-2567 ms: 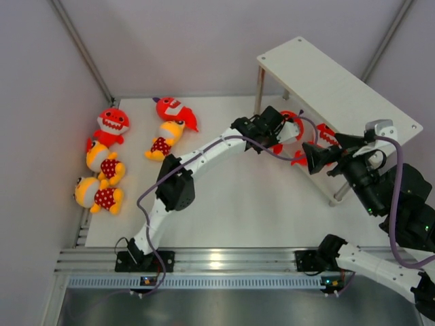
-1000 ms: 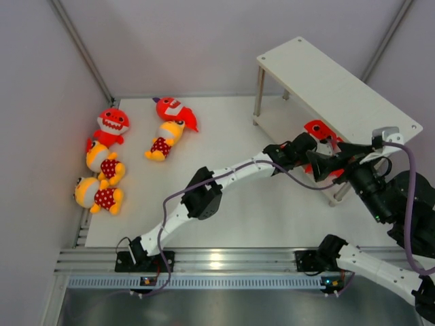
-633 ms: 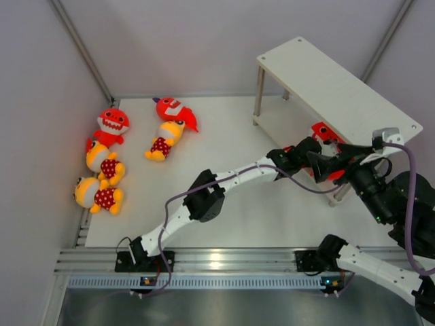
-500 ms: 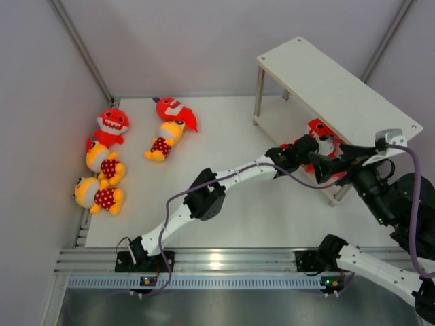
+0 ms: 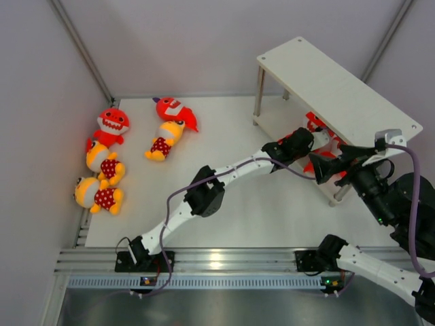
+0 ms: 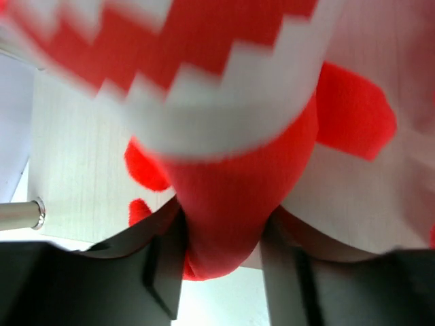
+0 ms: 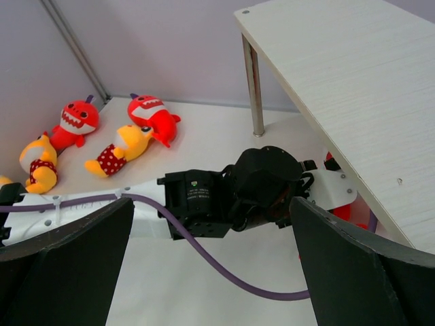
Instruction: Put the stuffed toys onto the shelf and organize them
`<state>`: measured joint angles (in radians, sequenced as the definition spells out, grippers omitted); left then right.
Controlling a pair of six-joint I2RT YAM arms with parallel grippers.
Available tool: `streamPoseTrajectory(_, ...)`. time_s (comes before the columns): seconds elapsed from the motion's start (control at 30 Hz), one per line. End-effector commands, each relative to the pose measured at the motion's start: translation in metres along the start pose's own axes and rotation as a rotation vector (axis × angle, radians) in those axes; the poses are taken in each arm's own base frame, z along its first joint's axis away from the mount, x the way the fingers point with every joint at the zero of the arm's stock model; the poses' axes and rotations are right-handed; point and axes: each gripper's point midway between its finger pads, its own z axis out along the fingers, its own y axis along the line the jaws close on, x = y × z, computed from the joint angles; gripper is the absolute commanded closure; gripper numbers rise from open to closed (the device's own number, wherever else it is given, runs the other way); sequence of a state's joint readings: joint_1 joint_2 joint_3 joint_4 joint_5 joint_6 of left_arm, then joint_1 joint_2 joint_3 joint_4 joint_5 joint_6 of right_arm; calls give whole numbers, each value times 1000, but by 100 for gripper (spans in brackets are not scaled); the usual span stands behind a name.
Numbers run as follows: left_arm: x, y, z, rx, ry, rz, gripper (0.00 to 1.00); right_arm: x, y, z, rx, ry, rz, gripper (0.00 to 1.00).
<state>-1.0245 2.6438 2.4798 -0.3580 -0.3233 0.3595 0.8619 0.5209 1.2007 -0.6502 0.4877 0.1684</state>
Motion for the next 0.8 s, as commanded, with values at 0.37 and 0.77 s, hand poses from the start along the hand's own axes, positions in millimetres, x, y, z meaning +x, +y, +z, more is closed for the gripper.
streamPoseTrajectory(0.37,-36,3,-22,26,-84,-33,29,-9,0,-3,-4,-14,10,1)
streamPoseTrajectory(0.77,-68,25,-78,12,-116,78,16,-9,-7,-9,24,-12,25,1)
